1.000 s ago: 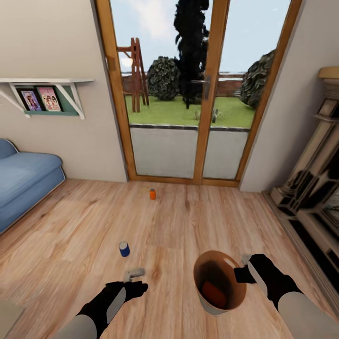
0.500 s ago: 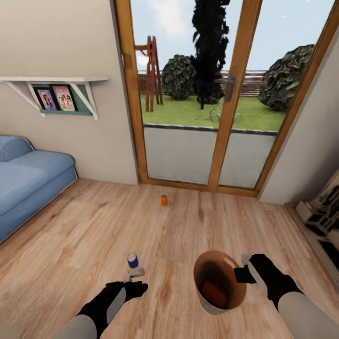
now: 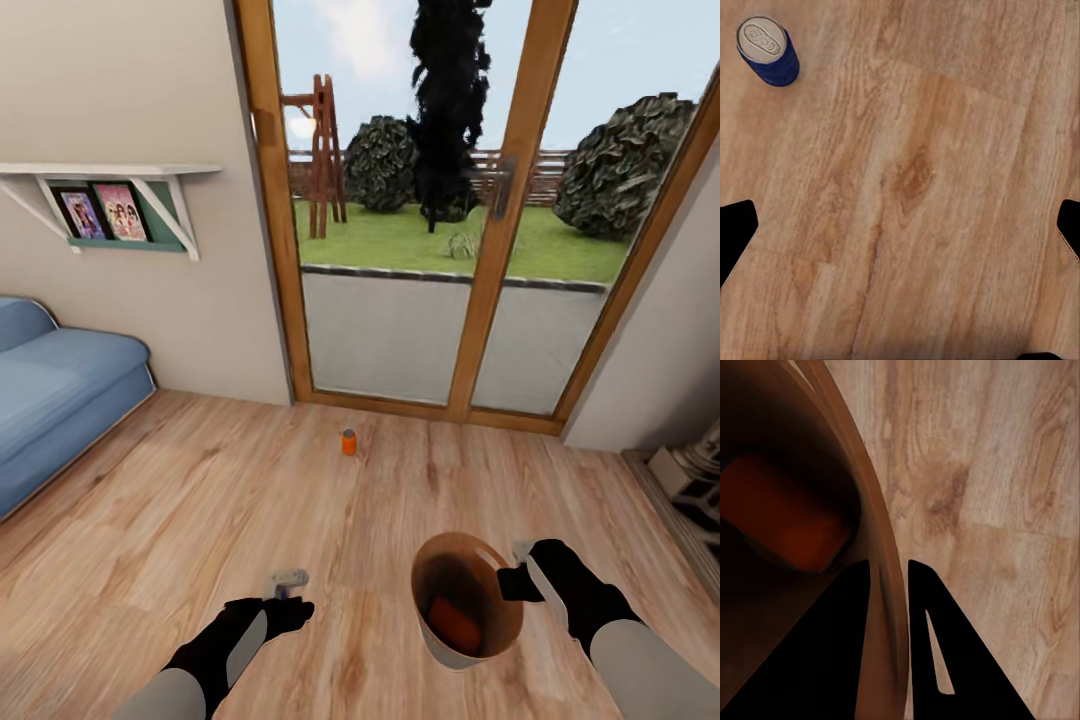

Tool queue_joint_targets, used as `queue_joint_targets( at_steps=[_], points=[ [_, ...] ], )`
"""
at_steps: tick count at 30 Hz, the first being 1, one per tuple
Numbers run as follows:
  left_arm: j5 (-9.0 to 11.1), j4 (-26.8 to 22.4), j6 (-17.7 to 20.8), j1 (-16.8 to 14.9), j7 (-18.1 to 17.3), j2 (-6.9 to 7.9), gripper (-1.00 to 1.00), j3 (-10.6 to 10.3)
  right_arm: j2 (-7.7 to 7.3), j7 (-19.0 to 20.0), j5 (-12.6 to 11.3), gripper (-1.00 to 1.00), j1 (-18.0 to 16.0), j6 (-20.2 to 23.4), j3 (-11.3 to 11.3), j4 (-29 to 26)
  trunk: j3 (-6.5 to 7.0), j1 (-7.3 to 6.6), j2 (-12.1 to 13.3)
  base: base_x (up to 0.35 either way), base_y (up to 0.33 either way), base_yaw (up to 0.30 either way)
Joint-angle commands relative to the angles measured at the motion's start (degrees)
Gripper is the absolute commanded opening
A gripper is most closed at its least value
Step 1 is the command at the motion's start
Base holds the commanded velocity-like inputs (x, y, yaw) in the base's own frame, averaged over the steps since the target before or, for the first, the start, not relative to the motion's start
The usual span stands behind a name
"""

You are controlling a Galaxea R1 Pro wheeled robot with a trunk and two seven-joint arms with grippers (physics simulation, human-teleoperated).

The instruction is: Put the three can of soda from the living room inside the tash can in the kitchen.

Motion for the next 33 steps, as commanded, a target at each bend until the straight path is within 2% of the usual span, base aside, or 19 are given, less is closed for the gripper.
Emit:
queue_joint_targets(
  at_steps=[1, 14, 25, 33],
  points=[
    [0.0, 0.0, 0.0, 0.0, 0.0, 0.00, 1.00, 0.0, 0.01, 0.3, -0.8, -1.00, 0.0, 0.0, -0.1, 0.0, 0.01, 0.00, 0.0, 0.347, 0.000, 0.000],
    [0.0, -0.1, -0.1, 0.0, -0.1, 0.00, 1.00, 0.0, 0.01, 0.3, -0.8, -1.00, 0.0, 0.0, -0.1, 0.0, 0.00, 0.00, 0.0, 0.346, 0.000, 0.001],
    [0.0, -0.1, -0.1, 0.0, -0.1, 0.00, 1.00, 0.0, -0.02, 0.3, -0.8, -1.00, 0.0, 0.0, -0.1, 0.0, -0.21, 0.00, 0.0, 0.336, 0.000, 0.077],
    [0.0, -0.1, -0.1, 0.0, -0.2, 0.00, 1.00, 0.0, -0.08, 0.3, -0.8, -1.00, 0.0, 0.0, -0.1, 0.0, -0.23, 0.00, 0.0, 0.260, 0.000, 0.012]
  ],
)
